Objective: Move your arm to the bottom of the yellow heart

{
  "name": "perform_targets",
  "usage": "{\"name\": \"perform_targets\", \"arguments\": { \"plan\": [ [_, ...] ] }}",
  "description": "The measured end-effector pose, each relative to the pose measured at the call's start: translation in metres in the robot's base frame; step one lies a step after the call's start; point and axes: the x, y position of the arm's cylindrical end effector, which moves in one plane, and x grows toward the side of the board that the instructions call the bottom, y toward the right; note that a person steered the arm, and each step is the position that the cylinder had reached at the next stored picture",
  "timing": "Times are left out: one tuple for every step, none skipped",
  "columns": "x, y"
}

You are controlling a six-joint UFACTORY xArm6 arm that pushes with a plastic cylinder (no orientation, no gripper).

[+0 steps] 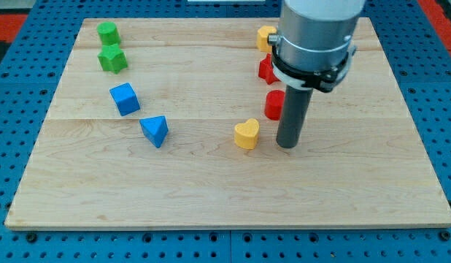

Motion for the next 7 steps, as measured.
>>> {"name": "perform_targets", "arguments": {
  "plan": [
    [0.008, -0.041],
    [0.009, -0.068],
    [0.015, -0.079],
    [0.085, -0.031],
    [0.115, -0.04],
    [0.115, -0.047],
    [0.112, -0.049]
  ]
}}
